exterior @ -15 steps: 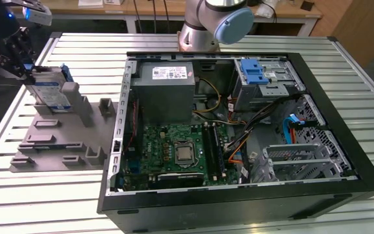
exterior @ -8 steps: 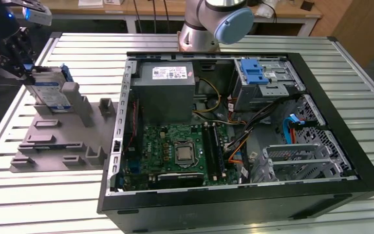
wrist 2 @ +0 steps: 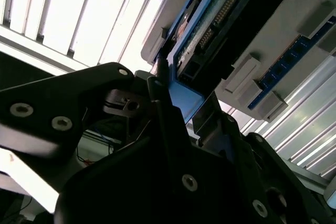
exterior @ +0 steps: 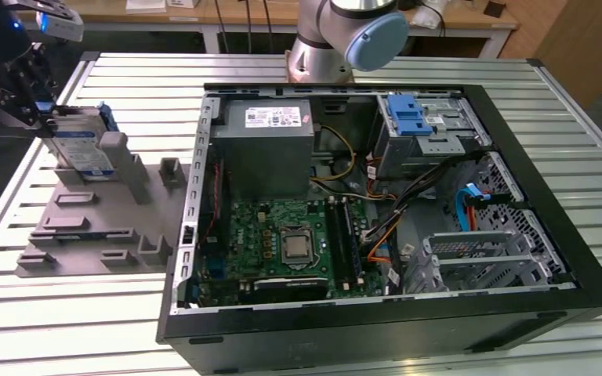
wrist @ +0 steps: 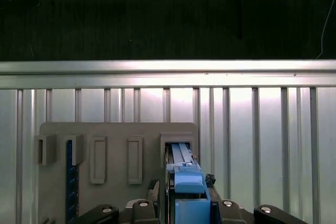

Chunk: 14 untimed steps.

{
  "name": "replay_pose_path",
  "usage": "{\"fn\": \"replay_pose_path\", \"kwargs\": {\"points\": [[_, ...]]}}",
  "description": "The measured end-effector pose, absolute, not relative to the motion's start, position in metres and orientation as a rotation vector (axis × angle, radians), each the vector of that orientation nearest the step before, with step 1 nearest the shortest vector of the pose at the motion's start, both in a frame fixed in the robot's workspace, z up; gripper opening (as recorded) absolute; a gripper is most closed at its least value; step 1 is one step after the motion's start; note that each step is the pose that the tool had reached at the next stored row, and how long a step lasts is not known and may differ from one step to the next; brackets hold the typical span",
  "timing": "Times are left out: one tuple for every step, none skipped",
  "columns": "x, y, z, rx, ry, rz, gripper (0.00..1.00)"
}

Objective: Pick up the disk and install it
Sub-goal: 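Pick up the disk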

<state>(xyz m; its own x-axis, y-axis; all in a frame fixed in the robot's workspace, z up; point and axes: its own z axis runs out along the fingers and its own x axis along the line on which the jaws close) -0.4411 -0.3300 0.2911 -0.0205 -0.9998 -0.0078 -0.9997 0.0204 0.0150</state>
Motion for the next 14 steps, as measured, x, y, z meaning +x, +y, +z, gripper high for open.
{"fn": "replay_pose_path", "kwargs": {"points": [[-0.4411, -0.3300, 0.2911, 2.195, -2.240, -0.025, 0.44], [-0.4411, -0.3300, 0.2911, 2.195, -2.240, -0.025, 0.44], [-0.4411, -0.3300, 0.2911, 2.195, -2.240, -0.026, 0.44], [-0.4411, -0.3301, 0.2911, 2.195, -2.240, -0.025, 0.43], [-0.4411, -0.3301, 0.2911, 2.195, -2.240, -0.025, 0.43], [-0.4411, -0.3301, 0.2911, 2.195, -2.240, -0.026, 0.36], [-0.4411, -0.3301, 0.2911, 2.195, -2.240, -0.025, 0.36], [-0.4411, -0.3301, 0.2911, 2.195, -2.240, -0.025, 0.36], [-0.4411, -0.3301, 0.2911, 2.195, -2.240, -0.025, 0.36], [-0.4411, -0.3301, 0.2911, 2.195, -2.240, -0.025, 0.36], [-0.4411, -0.3301, 0.2911, 2.195, -2.240, -0.026, 0.36], [-0.4411, -0.3301, 0.2912, 2.195, -2.240, -0.025, 0.36], [-0.4412, -0.3301, 0.2915, 2.195, -2.240, -0.025, 0.36], [-0.4412, -0.3301, 0.2922, 2.195, -2.240, -0.026, 0.36]]}}
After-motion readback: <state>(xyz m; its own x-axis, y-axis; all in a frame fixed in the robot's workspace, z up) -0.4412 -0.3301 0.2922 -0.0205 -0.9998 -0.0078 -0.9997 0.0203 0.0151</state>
